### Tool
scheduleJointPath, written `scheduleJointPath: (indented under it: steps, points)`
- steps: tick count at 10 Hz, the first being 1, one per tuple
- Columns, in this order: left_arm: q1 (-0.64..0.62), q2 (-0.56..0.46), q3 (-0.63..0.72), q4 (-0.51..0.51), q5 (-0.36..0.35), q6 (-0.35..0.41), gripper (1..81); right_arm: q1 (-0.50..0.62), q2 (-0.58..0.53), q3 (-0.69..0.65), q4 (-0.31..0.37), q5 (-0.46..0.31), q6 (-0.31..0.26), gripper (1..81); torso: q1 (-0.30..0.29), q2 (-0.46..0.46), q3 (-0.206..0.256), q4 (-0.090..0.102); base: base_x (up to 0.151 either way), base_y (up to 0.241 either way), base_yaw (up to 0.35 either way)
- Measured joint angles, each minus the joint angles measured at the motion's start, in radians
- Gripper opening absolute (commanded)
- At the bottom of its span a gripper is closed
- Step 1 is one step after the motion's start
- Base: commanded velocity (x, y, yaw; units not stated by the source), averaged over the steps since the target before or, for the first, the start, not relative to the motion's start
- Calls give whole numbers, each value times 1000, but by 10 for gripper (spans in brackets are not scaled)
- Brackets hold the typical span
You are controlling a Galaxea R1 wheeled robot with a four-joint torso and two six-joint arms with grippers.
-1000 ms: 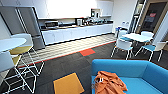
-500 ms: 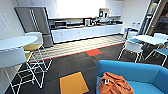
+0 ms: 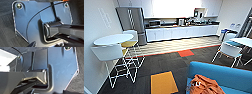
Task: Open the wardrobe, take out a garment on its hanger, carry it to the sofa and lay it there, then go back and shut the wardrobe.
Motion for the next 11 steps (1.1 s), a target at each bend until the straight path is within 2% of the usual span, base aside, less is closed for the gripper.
scheduleJointPath:
  steps: [11]
  points:
    - [1,2,0,1,3,2,811,0,-2,-5,0,0,0,811,0,0,0,0,0,0,243]
